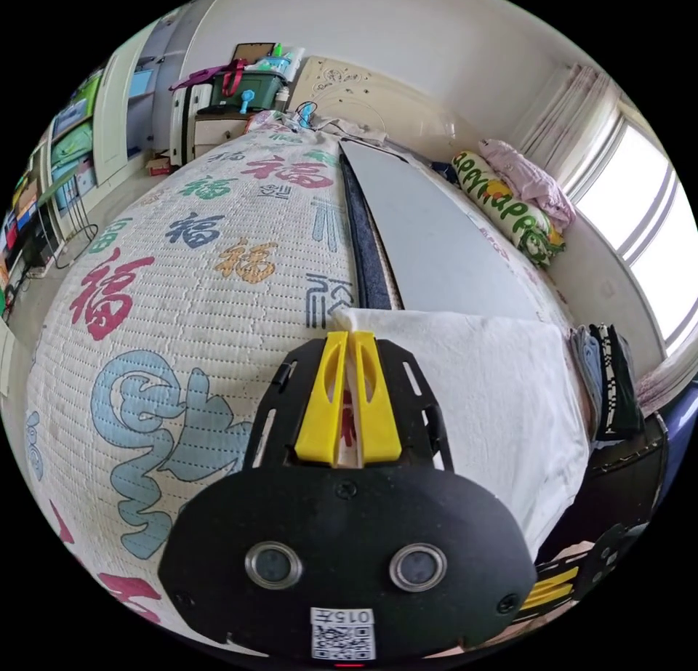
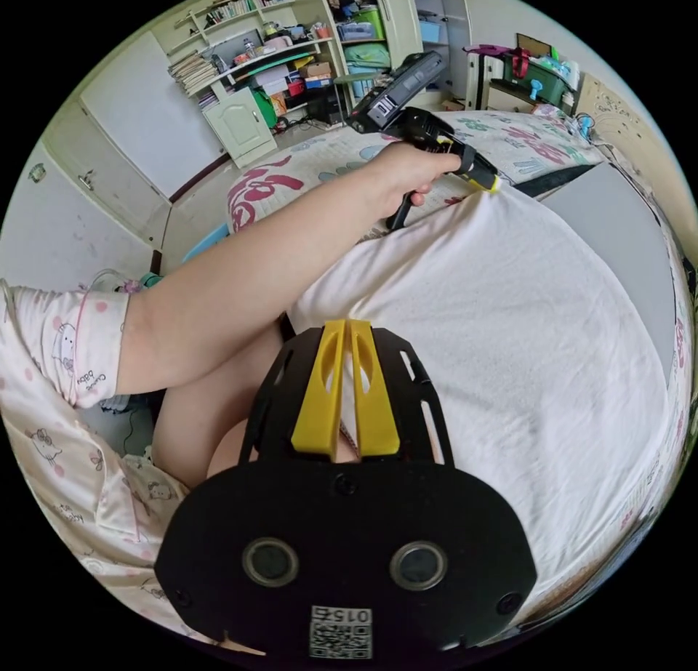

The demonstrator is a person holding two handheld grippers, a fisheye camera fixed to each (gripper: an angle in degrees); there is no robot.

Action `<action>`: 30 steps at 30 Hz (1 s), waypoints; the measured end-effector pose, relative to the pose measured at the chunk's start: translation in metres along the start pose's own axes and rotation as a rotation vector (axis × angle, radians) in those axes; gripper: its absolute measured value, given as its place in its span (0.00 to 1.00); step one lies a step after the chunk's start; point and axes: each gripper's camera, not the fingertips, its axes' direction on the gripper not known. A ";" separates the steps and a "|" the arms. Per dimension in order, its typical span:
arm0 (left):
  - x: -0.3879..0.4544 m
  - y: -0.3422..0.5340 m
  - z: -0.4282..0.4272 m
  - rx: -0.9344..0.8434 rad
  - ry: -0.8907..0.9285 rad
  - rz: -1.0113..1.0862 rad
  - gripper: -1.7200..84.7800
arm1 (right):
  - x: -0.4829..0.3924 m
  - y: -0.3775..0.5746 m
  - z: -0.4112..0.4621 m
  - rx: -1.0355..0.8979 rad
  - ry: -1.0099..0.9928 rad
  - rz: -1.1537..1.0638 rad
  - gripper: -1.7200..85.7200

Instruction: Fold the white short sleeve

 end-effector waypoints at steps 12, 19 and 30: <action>0.079 -0.030 -0.113 0.169 -0.182 0.177 0.10 | -0.001 0.019 -0.191 0.395 0.054 0.145 0.09; 0.189 -0.074 -0.176 0.210 0.105 0.356 0.09 | 0.074 0.106 -0.329 0.627 0.181 0.565 0.10; 0.400 -0.237 -0.165 0.015 0.304 0.699 0.10 | 0.084 0.105 -0.386 0.534 0.369 0.930 0.14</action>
